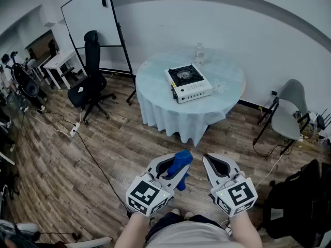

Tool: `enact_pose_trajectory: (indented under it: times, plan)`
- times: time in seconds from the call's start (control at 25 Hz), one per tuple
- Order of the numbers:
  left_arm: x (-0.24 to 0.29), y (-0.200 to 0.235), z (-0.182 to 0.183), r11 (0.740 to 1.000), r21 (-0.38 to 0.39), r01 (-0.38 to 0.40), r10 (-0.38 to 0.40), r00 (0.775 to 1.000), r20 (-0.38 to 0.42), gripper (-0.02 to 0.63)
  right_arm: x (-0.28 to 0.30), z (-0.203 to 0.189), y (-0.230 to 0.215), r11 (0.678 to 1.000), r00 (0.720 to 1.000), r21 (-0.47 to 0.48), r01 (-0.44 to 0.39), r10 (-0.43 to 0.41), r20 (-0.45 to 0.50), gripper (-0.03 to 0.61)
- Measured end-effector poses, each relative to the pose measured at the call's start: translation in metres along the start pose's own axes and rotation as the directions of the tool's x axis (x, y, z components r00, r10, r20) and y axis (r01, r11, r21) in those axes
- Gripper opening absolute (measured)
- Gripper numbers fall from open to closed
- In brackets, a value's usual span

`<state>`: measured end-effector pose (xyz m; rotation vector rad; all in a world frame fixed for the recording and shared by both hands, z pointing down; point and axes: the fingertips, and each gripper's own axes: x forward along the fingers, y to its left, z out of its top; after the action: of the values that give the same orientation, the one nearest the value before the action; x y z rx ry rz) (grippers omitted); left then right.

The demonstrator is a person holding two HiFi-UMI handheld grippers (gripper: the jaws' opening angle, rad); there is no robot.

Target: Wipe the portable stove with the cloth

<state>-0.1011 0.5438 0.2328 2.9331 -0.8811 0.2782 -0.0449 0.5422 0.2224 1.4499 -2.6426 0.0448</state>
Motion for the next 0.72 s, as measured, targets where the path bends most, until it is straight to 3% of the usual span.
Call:
enact_pose_trajectory:
  times: [0.72]
  plan:
    - [-0.013,0.024,0.001,1.0,-0.014,0.019,-0.019,1.0,0.018,0.144,0.021,0.0,0.009,0.998,0.999,0.024,0.051,-0.051,0.012,0.021]
